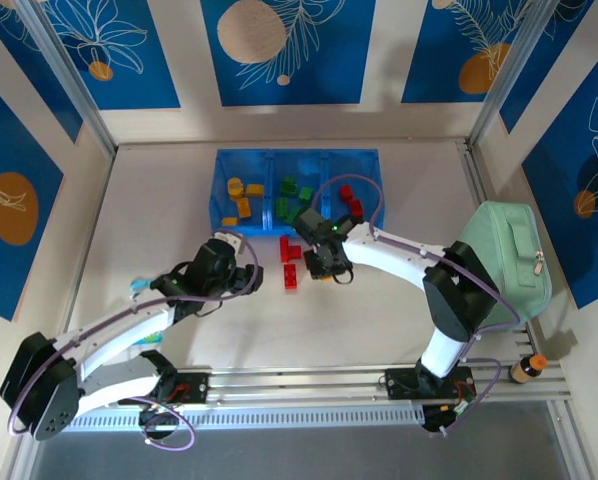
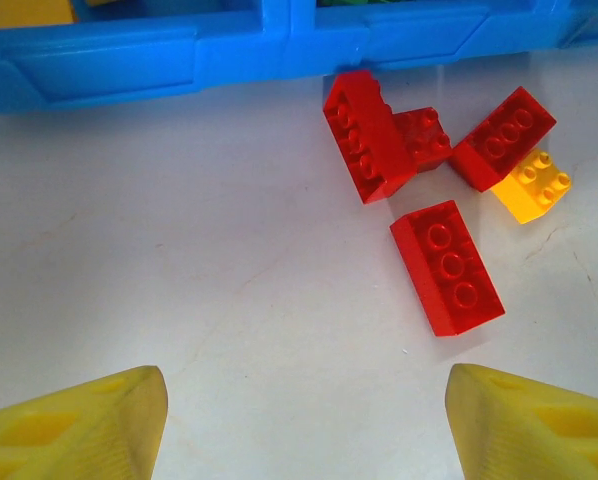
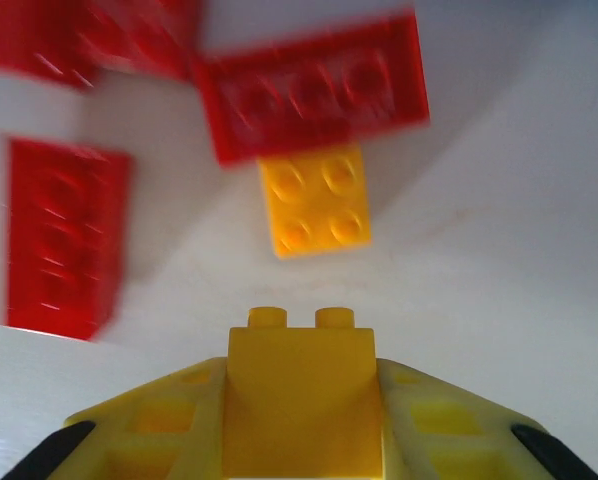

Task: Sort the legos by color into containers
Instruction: Pick up the lego from the center of the table, then place the lego in the container.

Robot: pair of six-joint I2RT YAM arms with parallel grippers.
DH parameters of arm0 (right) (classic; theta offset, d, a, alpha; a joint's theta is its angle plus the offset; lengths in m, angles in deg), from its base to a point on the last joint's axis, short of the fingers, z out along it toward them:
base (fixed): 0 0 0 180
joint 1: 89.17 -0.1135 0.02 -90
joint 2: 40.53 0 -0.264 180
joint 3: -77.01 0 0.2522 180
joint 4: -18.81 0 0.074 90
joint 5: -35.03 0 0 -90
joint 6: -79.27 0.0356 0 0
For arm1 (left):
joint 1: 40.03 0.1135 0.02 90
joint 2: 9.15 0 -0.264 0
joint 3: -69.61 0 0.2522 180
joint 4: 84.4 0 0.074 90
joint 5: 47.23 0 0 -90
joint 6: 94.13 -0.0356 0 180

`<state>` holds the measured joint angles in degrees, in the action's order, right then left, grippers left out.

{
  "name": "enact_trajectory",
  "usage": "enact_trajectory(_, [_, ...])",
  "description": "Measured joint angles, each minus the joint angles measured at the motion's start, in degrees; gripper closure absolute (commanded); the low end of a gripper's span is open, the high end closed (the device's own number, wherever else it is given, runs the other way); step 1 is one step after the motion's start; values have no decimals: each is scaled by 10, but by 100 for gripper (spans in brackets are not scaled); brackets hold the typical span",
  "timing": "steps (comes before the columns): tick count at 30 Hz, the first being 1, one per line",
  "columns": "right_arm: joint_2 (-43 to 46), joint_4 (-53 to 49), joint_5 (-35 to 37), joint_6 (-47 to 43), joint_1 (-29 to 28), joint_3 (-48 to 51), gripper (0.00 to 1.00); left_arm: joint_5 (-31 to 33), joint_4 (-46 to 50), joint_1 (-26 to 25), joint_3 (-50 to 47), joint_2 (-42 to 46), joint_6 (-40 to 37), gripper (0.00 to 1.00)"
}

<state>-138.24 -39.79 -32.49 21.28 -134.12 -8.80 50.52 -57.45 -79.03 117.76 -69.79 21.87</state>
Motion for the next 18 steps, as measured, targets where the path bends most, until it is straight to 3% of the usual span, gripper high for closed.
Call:
enact_trajectory(8, [-68, -13, -27, -39, 12, -215, 68, 16, 48, 0, -43, 110, 46, 26])
enact_trajectory(18, [-253, -58, -82, -70, 15, -516, 68, 28, 125, 0, -68, 190, 93, 26])
